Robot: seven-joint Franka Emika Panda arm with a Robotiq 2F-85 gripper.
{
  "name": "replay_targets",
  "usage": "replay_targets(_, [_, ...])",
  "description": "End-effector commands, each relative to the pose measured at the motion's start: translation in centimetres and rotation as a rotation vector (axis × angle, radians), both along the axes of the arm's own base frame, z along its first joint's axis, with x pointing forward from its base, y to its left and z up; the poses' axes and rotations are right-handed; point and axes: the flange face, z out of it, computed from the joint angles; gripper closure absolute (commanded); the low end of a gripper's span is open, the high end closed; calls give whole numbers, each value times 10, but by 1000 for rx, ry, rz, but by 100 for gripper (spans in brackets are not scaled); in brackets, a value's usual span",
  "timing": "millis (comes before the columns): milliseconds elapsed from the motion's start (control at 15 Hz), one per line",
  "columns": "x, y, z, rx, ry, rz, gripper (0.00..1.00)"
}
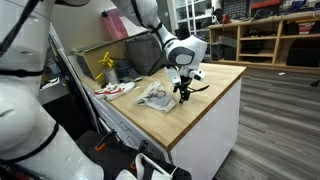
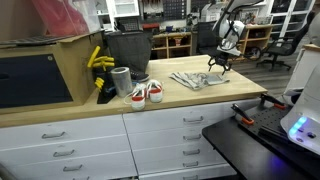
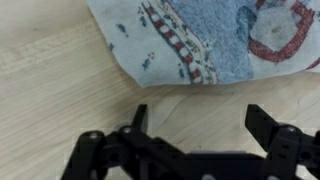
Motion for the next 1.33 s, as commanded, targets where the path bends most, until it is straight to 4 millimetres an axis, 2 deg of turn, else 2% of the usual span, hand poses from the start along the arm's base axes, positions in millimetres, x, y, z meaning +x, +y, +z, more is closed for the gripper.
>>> replay_targets(0, [-6, -5, 10, 40, 10, 9, 0])
replay_targets(533, [-39, -16, 33, 123, 99, 30, 0])
replay_targets(1000, [-53, -8, 17, 155, 77, 67, 0])
replay_targets(1267, [-55, -7, 16, 169, 40, 74, 0])
